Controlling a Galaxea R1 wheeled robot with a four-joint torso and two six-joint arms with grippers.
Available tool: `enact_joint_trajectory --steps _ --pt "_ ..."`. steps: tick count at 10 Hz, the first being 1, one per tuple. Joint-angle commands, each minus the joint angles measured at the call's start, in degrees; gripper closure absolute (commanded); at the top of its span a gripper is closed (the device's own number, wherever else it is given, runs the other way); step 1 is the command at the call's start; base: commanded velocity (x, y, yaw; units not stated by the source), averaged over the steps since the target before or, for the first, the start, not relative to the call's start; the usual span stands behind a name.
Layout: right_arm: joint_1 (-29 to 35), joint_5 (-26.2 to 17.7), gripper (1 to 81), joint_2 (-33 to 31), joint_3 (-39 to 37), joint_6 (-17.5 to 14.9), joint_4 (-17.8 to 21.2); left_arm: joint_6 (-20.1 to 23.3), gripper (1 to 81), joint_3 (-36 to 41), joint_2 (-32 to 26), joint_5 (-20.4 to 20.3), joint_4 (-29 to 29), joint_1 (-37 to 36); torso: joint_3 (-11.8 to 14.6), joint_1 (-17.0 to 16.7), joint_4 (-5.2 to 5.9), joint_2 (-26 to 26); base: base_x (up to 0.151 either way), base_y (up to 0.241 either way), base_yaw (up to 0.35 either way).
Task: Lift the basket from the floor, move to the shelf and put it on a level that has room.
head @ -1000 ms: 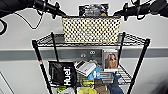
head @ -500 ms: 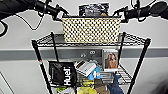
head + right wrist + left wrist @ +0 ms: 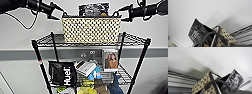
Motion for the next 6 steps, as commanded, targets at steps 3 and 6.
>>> enact_joint_trajectory --steps 3,6 --pt "11.87 0.98 1.0 -7.10 10.31 0.14 3.57 0.12 1.0 12.06 -7.99 -0.28 -4.55 -11.84 0.00 0.00 0.00 0.00 0.000 0.000 0.000" --pt "11.43 0.81 1.0 -14.04 17.53 0.14 4.28 0.12 1.0 20.33 -15.02 -0.54 -4.73 -12.02 0.00 0.00 0.00 0.00 0.000 0.000 0.000"
